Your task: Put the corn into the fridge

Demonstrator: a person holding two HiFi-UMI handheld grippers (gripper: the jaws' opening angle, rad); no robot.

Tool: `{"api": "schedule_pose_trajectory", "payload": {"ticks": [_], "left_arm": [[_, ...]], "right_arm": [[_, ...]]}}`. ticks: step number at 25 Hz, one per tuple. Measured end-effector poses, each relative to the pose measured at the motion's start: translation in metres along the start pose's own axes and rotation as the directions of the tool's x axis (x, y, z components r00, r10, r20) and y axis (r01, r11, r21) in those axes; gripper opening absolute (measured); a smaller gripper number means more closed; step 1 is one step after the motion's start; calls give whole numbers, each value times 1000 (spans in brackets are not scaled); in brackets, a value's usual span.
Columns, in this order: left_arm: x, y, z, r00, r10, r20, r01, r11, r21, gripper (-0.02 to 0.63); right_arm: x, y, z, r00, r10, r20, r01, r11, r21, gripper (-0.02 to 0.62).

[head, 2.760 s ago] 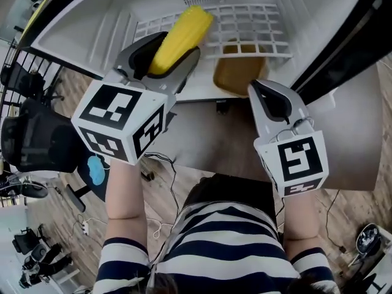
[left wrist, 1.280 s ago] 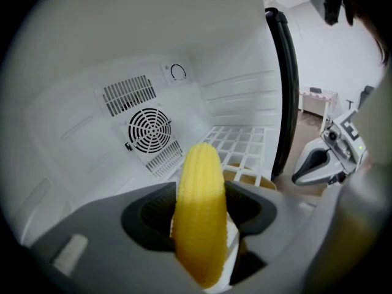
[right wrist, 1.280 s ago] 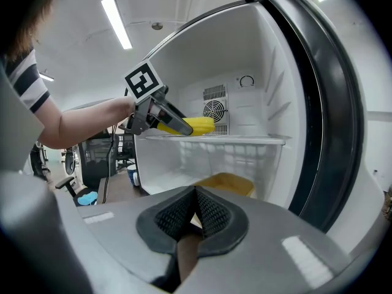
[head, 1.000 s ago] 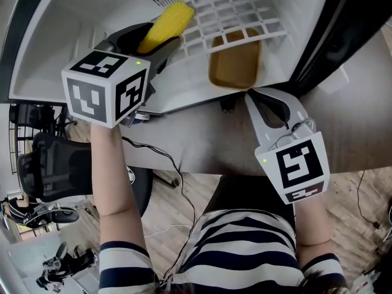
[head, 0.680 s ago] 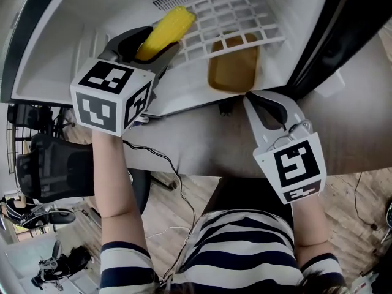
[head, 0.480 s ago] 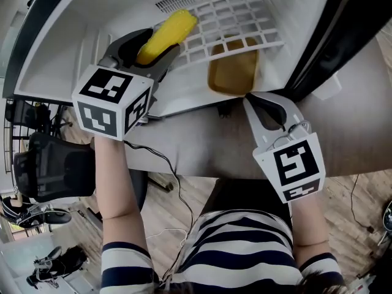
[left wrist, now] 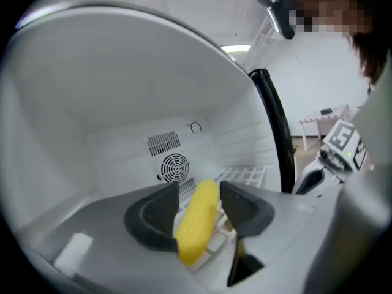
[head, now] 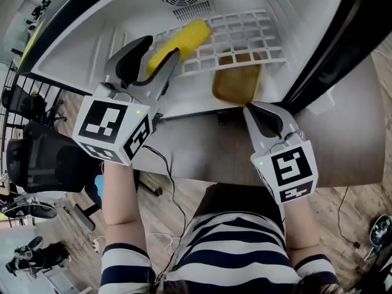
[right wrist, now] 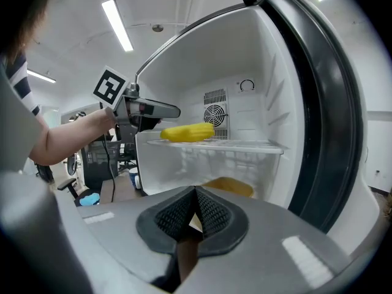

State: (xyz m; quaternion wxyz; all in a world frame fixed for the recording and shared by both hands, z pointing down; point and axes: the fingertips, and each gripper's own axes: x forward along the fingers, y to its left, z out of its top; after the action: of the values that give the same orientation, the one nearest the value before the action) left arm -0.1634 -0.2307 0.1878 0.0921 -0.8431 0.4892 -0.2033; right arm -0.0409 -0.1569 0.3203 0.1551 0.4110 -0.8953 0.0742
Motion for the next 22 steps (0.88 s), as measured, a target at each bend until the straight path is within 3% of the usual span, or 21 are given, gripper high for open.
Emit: {"api": "schedule_pose_trajectory", "payload": {"ticks": [7,13,22], "left_arm": [[-28,-2,-8,995,94,42,-90,992,-92,0],[-59,8,-23,974,222,45,-206,951,-232,0],[-92,-1,-46,962,271,13,-253,913,-319,0]], "right_arm": [[-3,-4,7,1000,-8,5,8,1000,-4,-2],[-5,-8,11,999,-27,27,27,1000,0,-1],[-7,-9,19,998,-51,48,51,999,4,-2]]}}
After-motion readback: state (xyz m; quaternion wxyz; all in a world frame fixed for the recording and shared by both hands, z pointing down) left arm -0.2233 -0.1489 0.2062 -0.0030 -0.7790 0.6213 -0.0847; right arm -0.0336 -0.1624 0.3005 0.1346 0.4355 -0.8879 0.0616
